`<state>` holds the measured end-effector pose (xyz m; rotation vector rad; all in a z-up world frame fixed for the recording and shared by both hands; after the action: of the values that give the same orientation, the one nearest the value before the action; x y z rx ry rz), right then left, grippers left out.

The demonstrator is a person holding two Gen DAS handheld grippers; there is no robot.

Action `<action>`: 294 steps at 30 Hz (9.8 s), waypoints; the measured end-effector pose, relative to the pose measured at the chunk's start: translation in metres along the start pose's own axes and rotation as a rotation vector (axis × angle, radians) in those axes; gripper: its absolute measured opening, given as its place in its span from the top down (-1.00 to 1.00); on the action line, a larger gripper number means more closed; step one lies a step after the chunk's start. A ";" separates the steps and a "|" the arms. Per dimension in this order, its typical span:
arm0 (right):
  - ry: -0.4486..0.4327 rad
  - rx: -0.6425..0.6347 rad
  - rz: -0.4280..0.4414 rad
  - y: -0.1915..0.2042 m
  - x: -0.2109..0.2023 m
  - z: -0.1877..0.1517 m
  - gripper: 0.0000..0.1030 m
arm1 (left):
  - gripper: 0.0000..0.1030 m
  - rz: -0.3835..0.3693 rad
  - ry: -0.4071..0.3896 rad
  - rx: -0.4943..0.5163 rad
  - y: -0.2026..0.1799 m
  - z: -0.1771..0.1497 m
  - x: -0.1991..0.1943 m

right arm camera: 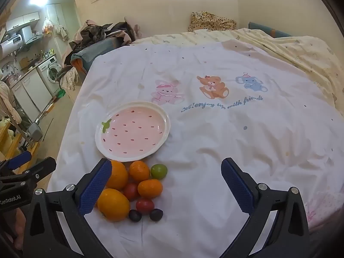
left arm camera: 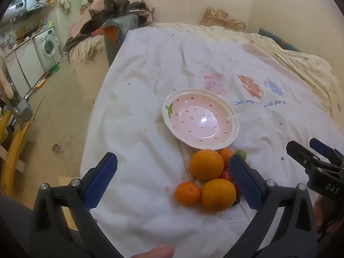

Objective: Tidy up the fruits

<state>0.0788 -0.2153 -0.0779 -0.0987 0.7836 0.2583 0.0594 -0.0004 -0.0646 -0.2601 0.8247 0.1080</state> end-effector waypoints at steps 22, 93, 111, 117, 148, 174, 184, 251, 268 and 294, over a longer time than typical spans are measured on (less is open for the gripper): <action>0.001 -0.006 -0.009 0.003 0.001 0.000 -1.00 | -0.99 -0.001 0.028 -0.020 0.004 -0.001 0.004; 0.017 -0.012 0.001 0.006 0.006 -0.007 -1.00 | -0.99 0.006 0.033 -0.022 0.002 -0.004 0.007; 0.567 -0.155 0.290 0.017 0.076 -0.078 -0.36 | -0.99 0.073 0.154 -0.125 0.033 -0.014 0.028; 0.618 -0.380 0.327 0.050 0.088 -0.093 -0.21 | -0.99 0.070 0.182 -0.139 0.035 -0.016 0.030; 0.314 -0.037 0.365 0.011 0.029 -0.028 0.53 | -0.99 0.126 0.424 0.044 0.031 -0.031 0.056; 0.327 -0.011 0.304 -0.011 0.037 -0.030 0.53 | 0.22 0.027 0.786 0.962 -0.039 -0.125 0.112; 0.334 -0.030 0.299 -0.008 0.039 -0.031 0.53 | 0.27 0.018 0.775 0.906 -0.037 -0.115 0.100; 0.192 0.048 0.356 -0.022 0.177 0.079 0.53 | 0.26 0.020 0.206 0.009 -0.048 0.089 0.183; 0.292 0.095 0.423 -0.010 0.204 0.055 0.52 | 0.25 0.016 0.330 0.035 -0.054 0.058 0.210; 0.219 0.173 0.425 -0.023 0.183 0.079 -0.38 | -0.72 0.042 0.252 0.062 -0.048 0.071 0.192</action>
<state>0.2629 -0.1873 -0.1520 0.2092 1.0392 0.5877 0.2492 -0.0281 -0.1512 -0.1999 1.0827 0.0893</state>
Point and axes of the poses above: each gripper's, at about its wrist camera, not at the fingertips, and x roughly the way its jaws point, y to its left, z to its top, the point moved 9 cm from there along x, roughly the way its jaws point, and after that the axes turned 12 degrees about -x, right-handed, at the moved point
